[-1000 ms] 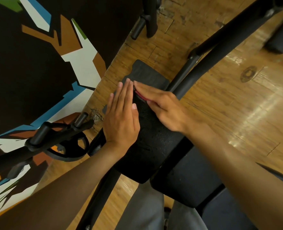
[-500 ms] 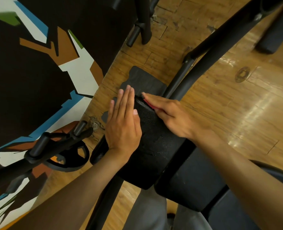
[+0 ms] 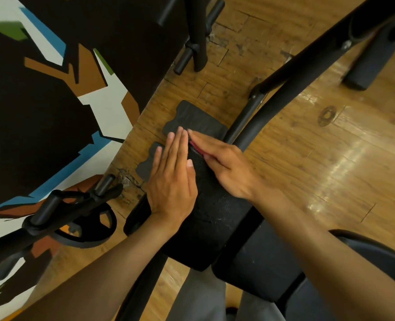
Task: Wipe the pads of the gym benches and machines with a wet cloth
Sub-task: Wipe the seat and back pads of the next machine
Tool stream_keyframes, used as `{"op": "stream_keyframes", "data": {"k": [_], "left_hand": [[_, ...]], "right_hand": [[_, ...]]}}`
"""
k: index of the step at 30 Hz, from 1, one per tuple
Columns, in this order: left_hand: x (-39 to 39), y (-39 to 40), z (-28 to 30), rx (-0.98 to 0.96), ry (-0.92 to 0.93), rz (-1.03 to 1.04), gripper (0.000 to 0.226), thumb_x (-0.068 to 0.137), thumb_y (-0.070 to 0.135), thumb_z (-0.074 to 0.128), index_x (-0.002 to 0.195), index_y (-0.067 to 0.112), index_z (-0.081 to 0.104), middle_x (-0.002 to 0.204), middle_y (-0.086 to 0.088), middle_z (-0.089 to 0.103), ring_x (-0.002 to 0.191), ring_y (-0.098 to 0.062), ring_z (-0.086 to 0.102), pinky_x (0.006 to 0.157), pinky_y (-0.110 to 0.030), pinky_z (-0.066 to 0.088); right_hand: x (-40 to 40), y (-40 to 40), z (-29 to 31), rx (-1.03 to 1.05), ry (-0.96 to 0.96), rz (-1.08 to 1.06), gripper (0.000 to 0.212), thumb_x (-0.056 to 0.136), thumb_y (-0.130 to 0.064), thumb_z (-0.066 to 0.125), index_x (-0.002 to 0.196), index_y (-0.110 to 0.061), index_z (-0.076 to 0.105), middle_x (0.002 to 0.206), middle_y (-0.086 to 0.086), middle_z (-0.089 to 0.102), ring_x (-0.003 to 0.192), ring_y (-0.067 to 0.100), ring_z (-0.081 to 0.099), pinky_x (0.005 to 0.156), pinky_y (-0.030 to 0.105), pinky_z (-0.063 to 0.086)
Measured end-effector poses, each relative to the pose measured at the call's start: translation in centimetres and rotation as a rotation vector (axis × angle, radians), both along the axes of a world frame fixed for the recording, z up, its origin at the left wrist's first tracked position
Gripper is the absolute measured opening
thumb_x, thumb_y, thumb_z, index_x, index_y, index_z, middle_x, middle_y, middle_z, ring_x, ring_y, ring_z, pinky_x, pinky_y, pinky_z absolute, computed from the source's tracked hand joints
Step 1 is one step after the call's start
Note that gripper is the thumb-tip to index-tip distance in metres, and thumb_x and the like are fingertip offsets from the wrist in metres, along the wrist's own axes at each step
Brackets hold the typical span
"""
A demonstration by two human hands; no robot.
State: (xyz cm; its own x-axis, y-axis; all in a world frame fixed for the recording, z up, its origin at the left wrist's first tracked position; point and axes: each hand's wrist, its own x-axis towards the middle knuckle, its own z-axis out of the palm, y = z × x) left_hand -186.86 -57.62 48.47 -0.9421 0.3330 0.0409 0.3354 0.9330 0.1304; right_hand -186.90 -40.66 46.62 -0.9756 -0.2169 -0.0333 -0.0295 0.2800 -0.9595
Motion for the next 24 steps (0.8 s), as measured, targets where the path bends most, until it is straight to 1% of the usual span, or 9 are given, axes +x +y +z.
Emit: {"op": "stream_keyframes", "data": {"k": [3,7,9,12,15,17,19,22,24], "left_hand": [[0.0,-0.1,0.0,0.001,-0.01,-0.01,0.056,0.111,0.032,0.012,0.162,0.012,0.022,0.169,-0.002,0.022,0.158,-0.014,0.013,0.128,-0.041,0.017],[0.0,-0.1,0.0,0.005,-0.013,-0.021,0.057,0.111,0.034,0.009,0.163,0.014,0.021,0.17,-0.001,0.02,0.158,-0.014,0.012,0.128,-0.041,0.016],[0.0,-0.2,-0.1,-0.005,-0.009,-0.024,0.056,0.111,0.033,0.01,0.163,0.014,0.02,0.17,-0.002,0.02,0.158,-0.016,0.012,0.128,-0.042,0.016],[0.1,-0.2,-0.1,-0.007,-0.003,-0.038,0.055,0.111,0.031,0.013,0.163,0.014,0.02,0.17,-0.002,0.019,0.158,-0.016,0.011,0.128,-0.041,0.015],[0.0,-0.3,-0.2,-0.007,0.007,-0.052,0.054,0.111,0.028,0.016,0.163,0.013,0.02,0.17,-0.002,0.019,0.159,-0.016,0.01,0.129,-0.042,0.015],[-0.1,-0.4,-0.2,-0.014,0.001,-0.061,0.055,0.111,0.028,0.017,0.163,0.013,0.018,0.171,-0.002,0.016,0.159,-0.015,0.007,0.129,-0.041,0.012],[0.0,-0.4,-0.3,-0.027,-0.001,-0.061,0.055,0.111,0.028,0.02,0.164,0.013,0.016,0.171,-0.002,0.015,0.159,-0.016,0.005,0.129,-0.04,0.009],[0.0,-0.5,0.0,-0.073,0.028,-0.073,0.057,0.111,0.03,0.021,0.164,0.013,0.012,0.172,-0.004,0.01,0.159,-0.019,0.002,0.129,-0.044,0.01],[-0.1,-0.4,0.3,-0.12,0.036,-0.057,0.058,0.112,0.031,0.021,0.165,0.012,0.007,0.173,-0.005,0.004,0.159,-0.021,-0.002,0.129,-0.048,0.009]], "right_hand": [[0.9,0.2,-0.4,-0.008,0.006,-0.001,0.057,0.102,0.003,0.048,0.156,-0.015,0.039,0.162,-0.005,0.038,0.151,0.005,0.029,0.126,0.033,0.024],[7.9,4.3,-3.0,0.037,-0.145,-0.089,0.053,0.102,-0.009,0.047,0.152,-0.025,0.044,0.157,-0.015,0.043,0.149,0.005,0.034,0.125,0.043,0.027],[9.4,4.5,-2.9,0.042,-0.194,-0.137,0.052,0.101,-0.009,0.047,0.15,-0.025,0.047,0.156,-0.018,0.043,0.148,0.003,0.035,0.125,0.038,0.026],[5.9,2.2,-1.5,0.074,-0.13,-0.154,0.051,0.099,-0.006,0.048,0.149,-0.02,0.049,0.152,-0.019,0.044,0.144,-0.006,0.035,0.123,0.028,0.027],[1.3,-0.7,0.1,0.07,-0.043,-0.122,0.055,0.1,0.003,0.048,0.151,-0.015,0.046,0.155,-0.008,0.045,0.147,0.001,0.035,0.123,0.024,0.025],[1.2,-1.4,0.5,0.072,-0.02,-0.118,0.056,0.101,0.004,0.048,0.153,-0.014,0.044,0.158,-0.005,0.043,0.149,0.003,0.033,0.124,0.024,0.024],[3.9,-0.3,-0.3,0.109,-0.02,-0.142,0.056,0.101,0.005,0.049,0.153,-0.016,0.044,0.158,-0.007,0.042,0.149,0.002,0.032,0.124,0.024,0.023],[9.0,2.9,-2.1,0.206,-0.121,-0.213,0.056,0.103,0.002,0.049,0.151,-0.025,0.044,0.155,-0.011,0.045,0.146,0.005,0.038,0.124,0.031,0.027],[10.6,4.2,-3.0,0.268,-0.179,-0.19,0.053,0.106,-0.004,0.047,0.154,-0.026,0.043,0.156,-0.01,0.045,0.147,0.01,0.038,0.123,0.035,0.03]]}}
